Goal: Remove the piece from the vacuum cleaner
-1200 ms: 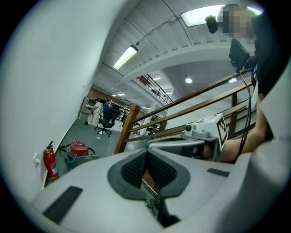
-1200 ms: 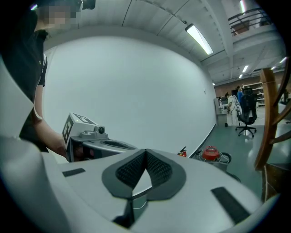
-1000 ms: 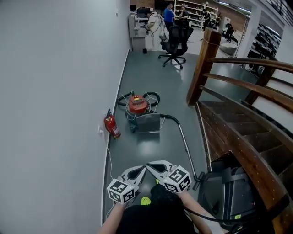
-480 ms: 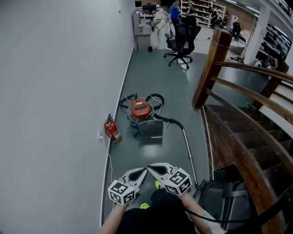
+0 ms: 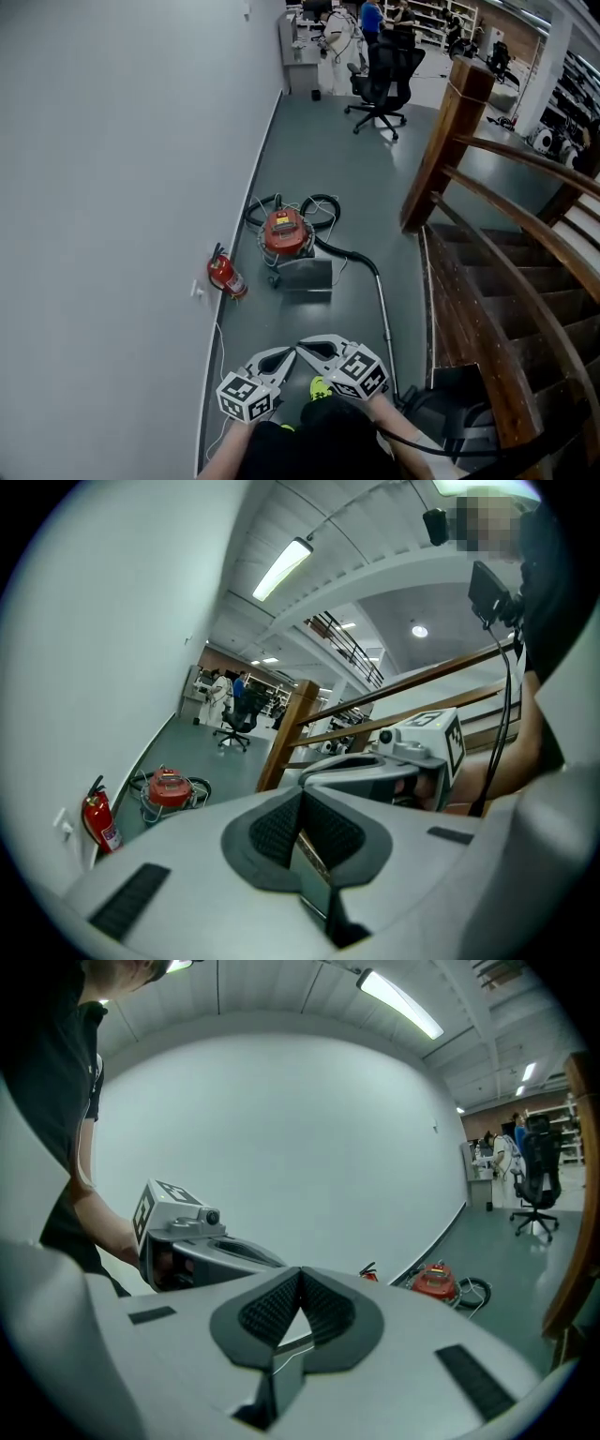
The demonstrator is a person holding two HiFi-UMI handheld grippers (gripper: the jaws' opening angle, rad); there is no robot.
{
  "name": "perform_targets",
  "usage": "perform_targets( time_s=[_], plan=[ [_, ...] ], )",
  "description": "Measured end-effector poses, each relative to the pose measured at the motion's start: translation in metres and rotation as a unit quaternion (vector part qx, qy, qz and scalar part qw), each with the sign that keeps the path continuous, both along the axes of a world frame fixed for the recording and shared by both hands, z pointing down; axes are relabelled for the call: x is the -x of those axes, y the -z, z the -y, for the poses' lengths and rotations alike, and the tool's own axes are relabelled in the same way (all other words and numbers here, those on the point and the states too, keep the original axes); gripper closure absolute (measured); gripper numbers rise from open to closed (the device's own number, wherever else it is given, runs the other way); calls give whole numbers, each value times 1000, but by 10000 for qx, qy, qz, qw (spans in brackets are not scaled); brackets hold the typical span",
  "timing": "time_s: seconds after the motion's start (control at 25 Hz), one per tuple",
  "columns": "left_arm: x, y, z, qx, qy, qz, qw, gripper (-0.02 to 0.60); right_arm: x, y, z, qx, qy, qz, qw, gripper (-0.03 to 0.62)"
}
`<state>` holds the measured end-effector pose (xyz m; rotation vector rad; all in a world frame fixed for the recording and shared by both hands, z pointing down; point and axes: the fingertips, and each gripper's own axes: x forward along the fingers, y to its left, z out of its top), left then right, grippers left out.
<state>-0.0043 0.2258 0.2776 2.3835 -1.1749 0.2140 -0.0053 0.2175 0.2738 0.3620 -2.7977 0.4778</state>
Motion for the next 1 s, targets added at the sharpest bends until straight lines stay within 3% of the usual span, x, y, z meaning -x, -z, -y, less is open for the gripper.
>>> perform_targets(
  time_s=[0.28, 0.76, 1.0],
  plan=[
    [-13, -7, 37, 64, 112, 101, 9999, 574, -13, -8, 37, 113, 61, 92, 9999, 580],
    [-11, -10, 75, 56, -51, 362, 9993, 574, -12, -12, 75, 214, -11, 222, 9995, 579],
    [-11, -13, 95, -27, -117, 70, 9999, 574, -13, -17, 95, 25, -161, 34, 9999, 579]
  ],
)
